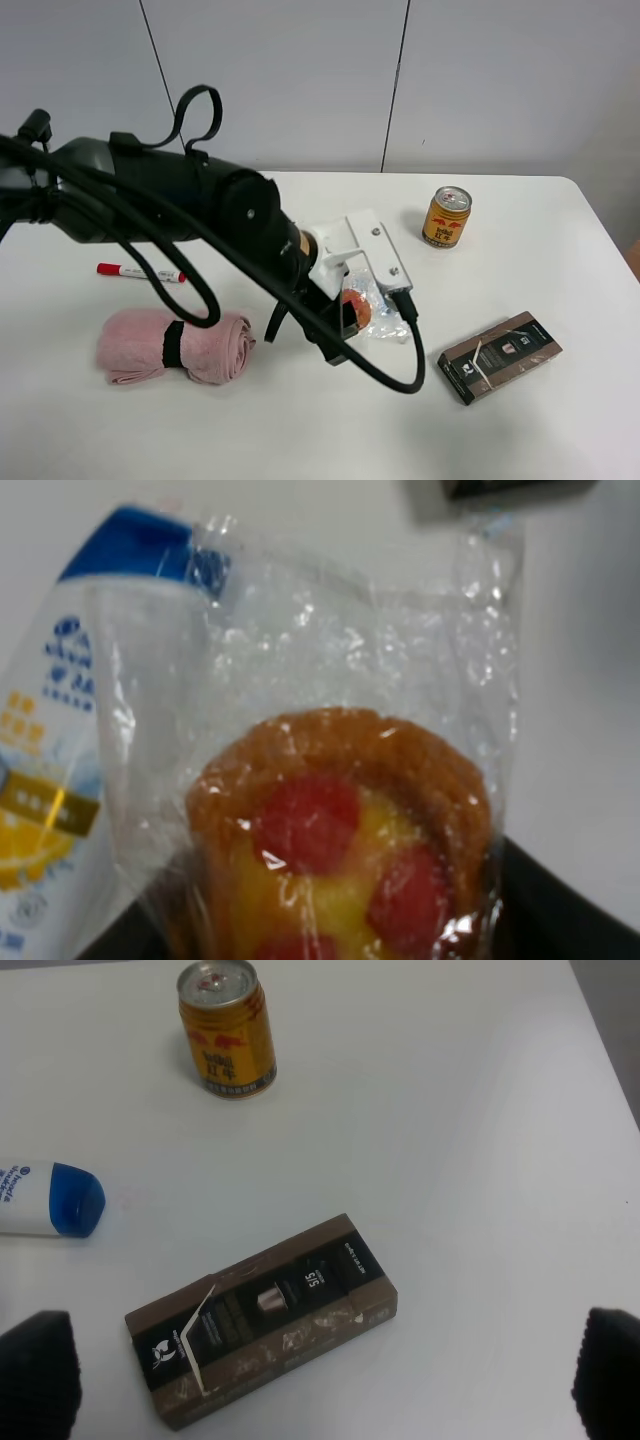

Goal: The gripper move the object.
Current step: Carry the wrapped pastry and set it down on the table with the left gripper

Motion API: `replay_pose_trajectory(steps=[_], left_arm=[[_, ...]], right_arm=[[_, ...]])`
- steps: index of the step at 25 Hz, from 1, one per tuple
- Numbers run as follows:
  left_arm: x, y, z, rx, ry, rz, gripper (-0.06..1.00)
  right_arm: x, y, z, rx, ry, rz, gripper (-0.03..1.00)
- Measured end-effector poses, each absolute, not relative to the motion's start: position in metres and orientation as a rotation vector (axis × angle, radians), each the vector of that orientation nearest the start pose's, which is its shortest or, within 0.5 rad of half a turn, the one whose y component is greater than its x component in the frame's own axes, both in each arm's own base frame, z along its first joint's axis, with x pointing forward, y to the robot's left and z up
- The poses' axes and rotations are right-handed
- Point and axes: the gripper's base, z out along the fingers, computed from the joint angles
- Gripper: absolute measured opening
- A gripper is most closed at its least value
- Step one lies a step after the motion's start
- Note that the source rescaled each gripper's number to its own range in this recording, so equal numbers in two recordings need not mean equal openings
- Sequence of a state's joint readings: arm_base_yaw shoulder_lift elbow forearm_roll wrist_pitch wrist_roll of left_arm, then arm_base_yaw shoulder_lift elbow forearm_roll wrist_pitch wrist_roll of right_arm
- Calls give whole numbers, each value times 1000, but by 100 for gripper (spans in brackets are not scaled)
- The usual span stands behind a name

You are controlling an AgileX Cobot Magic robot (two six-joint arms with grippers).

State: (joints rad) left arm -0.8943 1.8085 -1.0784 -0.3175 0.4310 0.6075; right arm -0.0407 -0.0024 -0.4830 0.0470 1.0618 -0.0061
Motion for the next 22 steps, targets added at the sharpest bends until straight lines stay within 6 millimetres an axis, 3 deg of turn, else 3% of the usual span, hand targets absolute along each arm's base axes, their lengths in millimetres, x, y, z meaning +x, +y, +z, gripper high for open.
replay_pose_trajectory(steps=[5, 22], left_arm=[[209, -275, 153, 1615, 2121, -299, 1], [196, -286, 150, 1865, 1864, -229, 1]], right_arm=[[-3, 4, 273, 34, 2059, 27, 100], [-3, 4, 273, 34, 2059, 27, 100]])
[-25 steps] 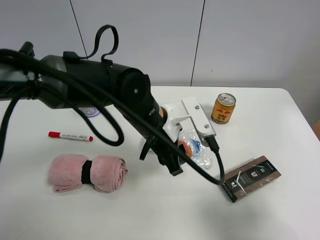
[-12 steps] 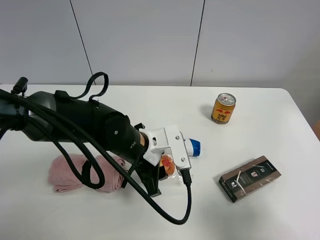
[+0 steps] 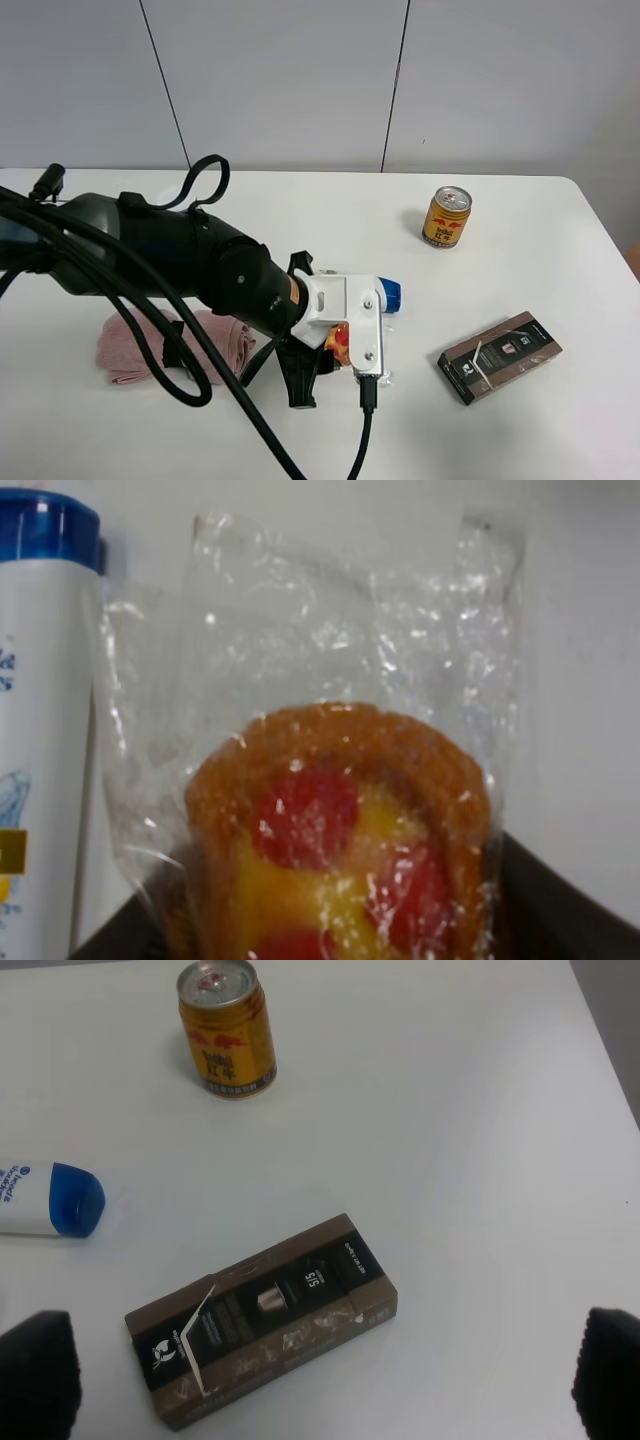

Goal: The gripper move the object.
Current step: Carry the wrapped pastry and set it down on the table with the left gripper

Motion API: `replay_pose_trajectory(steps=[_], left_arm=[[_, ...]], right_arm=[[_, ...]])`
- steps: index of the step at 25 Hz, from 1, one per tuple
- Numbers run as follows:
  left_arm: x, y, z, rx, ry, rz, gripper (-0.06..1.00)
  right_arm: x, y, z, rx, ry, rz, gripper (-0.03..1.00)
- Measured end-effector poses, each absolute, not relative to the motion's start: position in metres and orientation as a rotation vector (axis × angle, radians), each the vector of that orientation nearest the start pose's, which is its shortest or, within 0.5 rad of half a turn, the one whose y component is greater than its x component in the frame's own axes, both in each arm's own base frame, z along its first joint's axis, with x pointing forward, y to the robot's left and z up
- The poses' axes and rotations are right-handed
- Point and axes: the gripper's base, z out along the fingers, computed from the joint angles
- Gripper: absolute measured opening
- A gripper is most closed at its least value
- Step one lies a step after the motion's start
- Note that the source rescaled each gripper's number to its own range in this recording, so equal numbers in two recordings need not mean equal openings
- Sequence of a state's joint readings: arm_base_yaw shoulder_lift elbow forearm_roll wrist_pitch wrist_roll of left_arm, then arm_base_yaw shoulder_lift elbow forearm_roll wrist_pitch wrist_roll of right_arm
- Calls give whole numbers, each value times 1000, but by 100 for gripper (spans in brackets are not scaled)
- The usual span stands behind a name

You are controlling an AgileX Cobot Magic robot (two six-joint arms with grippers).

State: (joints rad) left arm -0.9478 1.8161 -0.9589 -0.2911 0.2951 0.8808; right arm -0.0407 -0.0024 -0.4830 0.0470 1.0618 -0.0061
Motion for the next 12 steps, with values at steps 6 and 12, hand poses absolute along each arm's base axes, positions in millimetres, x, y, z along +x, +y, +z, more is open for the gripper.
replay_pose_trajectory(steps=[6, 12], left_arm=[[198, -288, 143, -2638, -2505, 277, 1], [198, -288, 142, -2697, -2446, 259, 10]], right_arm=[[-3, 4, 273, 34, 2059, 27, 100], [-3, 4, 273, 34, 2059, 27, 100]])
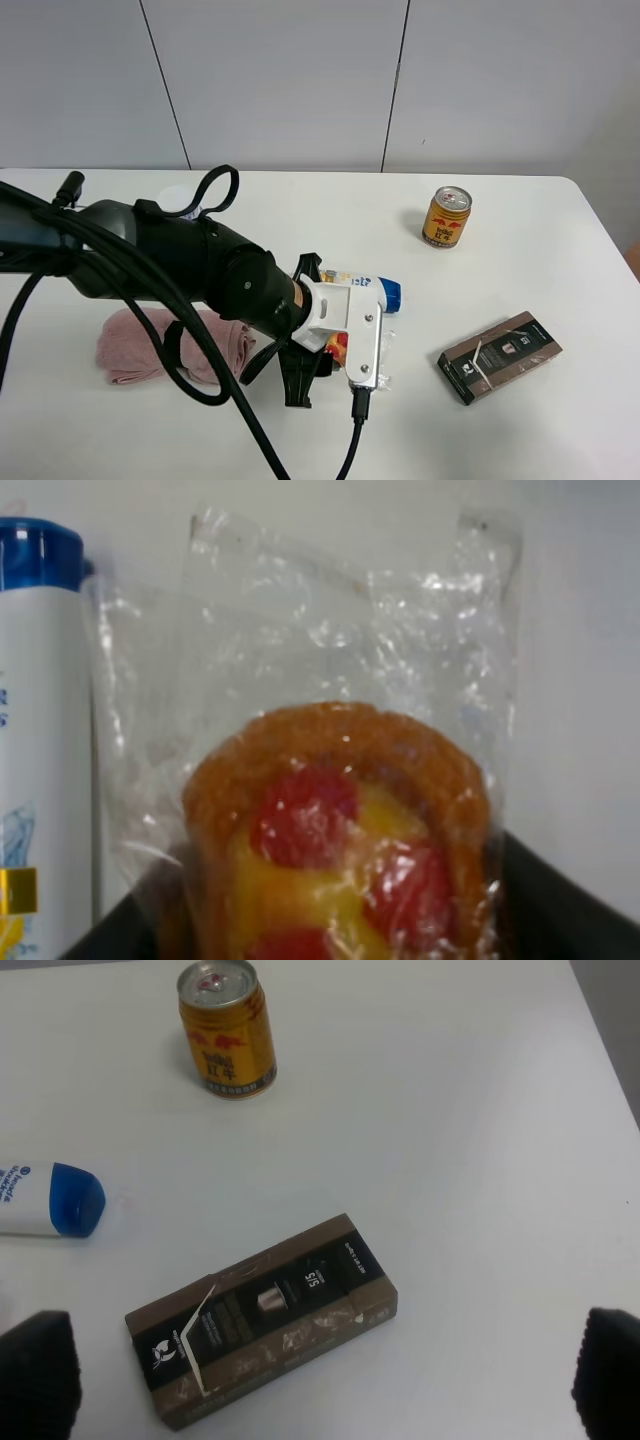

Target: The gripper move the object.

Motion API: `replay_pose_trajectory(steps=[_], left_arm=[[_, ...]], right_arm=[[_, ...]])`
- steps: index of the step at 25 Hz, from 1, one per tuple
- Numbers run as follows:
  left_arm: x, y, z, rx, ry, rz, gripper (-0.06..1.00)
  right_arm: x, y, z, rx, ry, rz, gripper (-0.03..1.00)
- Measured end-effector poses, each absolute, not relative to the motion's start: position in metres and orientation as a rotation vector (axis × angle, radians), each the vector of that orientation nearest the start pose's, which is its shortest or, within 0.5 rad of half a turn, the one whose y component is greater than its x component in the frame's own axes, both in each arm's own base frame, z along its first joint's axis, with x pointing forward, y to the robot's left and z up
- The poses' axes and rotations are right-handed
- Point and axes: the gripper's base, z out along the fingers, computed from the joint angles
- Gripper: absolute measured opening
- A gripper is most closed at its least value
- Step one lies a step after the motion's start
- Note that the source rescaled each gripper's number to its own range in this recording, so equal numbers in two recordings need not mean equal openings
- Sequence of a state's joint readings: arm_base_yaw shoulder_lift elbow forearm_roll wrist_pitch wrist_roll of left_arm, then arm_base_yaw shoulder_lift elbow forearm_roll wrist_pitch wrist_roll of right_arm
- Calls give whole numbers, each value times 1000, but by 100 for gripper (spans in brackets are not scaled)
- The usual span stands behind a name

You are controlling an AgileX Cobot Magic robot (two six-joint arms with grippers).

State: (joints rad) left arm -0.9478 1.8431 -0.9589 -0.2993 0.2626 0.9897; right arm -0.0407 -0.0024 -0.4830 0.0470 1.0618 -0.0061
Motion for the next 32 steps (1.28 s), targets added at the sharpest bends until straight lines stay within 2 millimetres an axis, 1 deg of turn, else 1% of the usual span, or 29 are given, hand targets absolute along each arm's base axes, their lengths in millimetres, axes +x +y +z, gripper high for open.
replay_pose_trajectory(steps=[2, 3, 4, 5, 6, 9, 13, 15, 17, 18, 21, 24, 25, 27, 28, 31, 32], left_arm=[[198, -288, 142, 1929, 1787, -202, 47], [197, -288, 142, 1924, 1794, -206, 63], [197, -288, 142, 1921, 1797, -209, 72], [197, -288, 142, 1919, 1799, -210, 78], [197, -288, 142, 1919, 1800, -211, 81], [197, -288, 142, 1918, 1801, -212, 84], [197, -288, 142, 1904, 1817, -220, 84], [197, -289, 144, 1867, 1858, -240, 84], [198, -291, 151, 1781, 1936, -281, 84], [198, -292, 157, 1724, 1976, -306, 84], [206, -294, 179, 1470, 2127, -386, 84], [223, -289, 200, 1152, 2303, -443, 84], [230, -285, 208, 1072, 2335, -440, 84], [247, -274, 224, 921, 2396, -416, 85], [255, -268, 233, 882, 2398, -390, 85], [280, -242, 269, 751, 2364, -322, 85], [288, -231, 281, 716, 2342, -291, 85]], right_arm=[[-3, 4, 273, 34, 2059, 27, 100], [-3, 4, 273, 34, 2059, 27, 100], [-3, 4, 273, 34, 2059, 27, 100], [-3, 4, 273, 34, 2059, 27, 100], [-3, 4, 273, 34, 2059, 27, 100], [-3, 4, 273, 34, 2059, 27, 100], [-3, 4, 273, 34, 2059, 27, 100], [-3, 4, 273, 34, 2059, 27, 100], [-3, 4, 273, 34, 2059, 27, 100], [-3, 4, 273, 34, 2059, 27, 100], [-3, 4, 273, 34, 2059, 27, 100], [-3, 4, 273, 34, 2059, 27, 100], [-3, 4, 273, 34, 2059, 27, 100], [-3, 4, 273, 34, 2059, 27, 100], [-3, 4, 273, 34, 2059, 27, 100], [-3, 4, 273, 34, 2059, 27, 100], [-3, 4, 273, 34, 2059, 27, 100]])
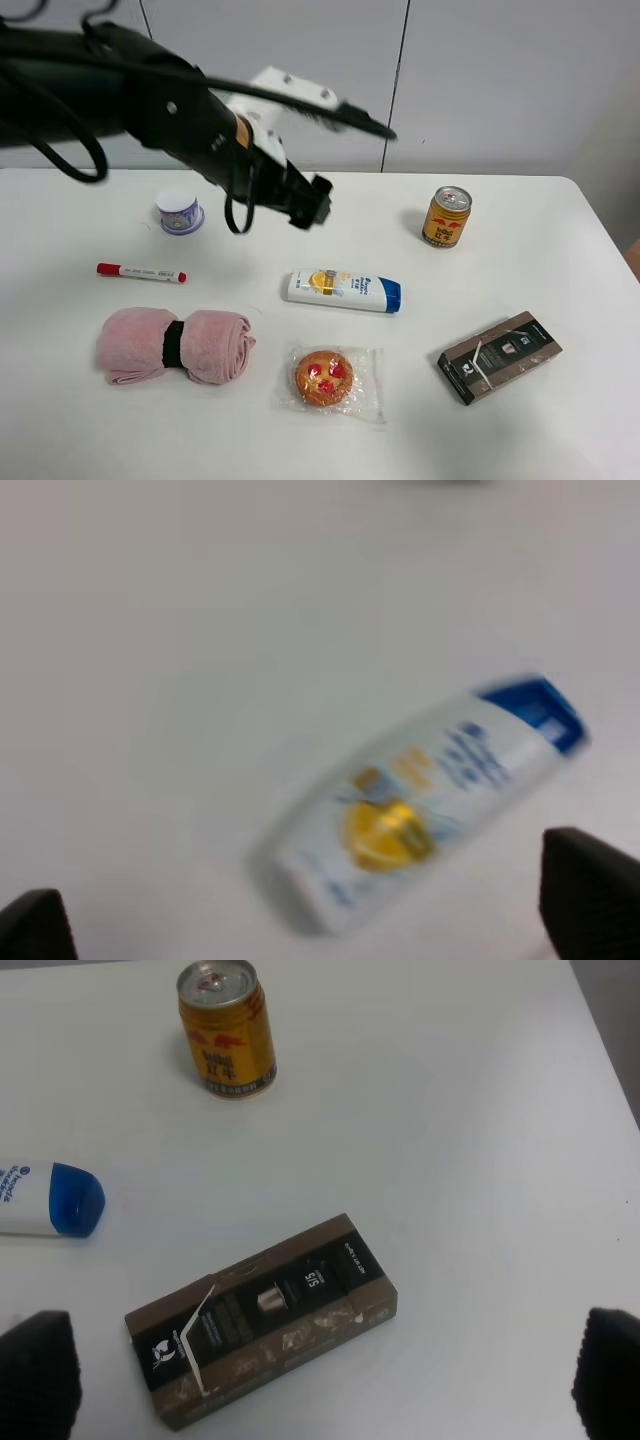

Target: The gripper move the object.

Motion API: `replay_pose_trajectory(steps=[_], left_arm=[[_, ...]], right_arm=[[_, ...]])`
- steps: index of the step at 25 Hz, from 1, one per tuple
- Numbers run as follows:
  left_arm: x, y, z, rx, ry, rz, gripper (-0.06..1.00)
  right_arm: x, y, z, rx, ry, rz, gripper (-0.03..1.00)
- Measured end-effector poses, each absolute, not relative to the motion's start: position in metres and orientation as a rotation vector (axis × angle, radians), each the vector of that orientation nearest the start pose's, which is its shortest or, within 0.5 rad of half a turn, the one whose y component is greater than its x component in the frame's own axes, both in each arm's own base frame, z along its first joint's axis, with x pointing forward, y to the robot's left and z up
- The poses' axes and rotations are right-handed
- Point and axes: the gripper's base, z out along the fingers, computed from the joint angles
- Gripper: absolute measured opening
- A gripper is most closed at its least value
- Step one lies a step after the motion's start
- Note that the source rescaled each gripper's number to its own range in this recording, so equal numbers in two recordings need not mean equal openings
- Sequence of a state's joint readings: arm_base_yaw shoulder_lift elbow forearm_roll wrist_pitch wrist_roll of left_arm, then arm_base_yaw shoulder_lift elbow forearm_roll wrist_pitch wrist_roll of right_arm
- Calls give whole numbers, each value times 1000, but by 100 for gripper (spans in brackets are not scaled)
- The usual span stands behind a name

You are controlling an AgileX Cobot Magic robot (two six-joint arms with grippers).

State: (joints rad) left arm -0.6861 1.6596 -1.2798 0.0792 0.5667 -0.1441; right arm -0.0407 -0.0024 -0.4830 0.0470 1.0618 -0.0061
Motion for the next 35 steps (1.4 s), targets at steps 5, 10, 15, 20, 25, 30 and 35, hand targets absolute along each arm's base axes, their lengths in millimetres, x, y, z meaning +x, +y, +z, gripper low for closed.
replay_pose_trajectory(steps=[5, 10, 15, 20, 25, 30, 35], left_arm=[[308, -173, 328, 564, 2269, -149, 86], [300, -86, 371, 359, 2274, 35, 86], [256, -30, 403, 189, 2345, 122, 86], [190, -9, 436, 89, 2316, 109, 86], [122, -2, 449, 30, 2192, 58, 86], [65, 2, 395, 10, 2142, 12, 86], [38, 0, 341, 11, 2181, -52, 86]], right_arm=[[-3, 4, 273, 34, 2059, 27, 100], [-3, 4, 273, 34, 2059, 27, 100], [-3, 4, 273, 34, 2059, 27, 100], [-3, 4, 273, 34, 2059, 27, 100], [-3, 4, 273, 34, 2059, 27, 100], [-3, 4, 273, 34, 2059, 27, 100], [-3, 4, 273, 34, 2059, 27, 100]])
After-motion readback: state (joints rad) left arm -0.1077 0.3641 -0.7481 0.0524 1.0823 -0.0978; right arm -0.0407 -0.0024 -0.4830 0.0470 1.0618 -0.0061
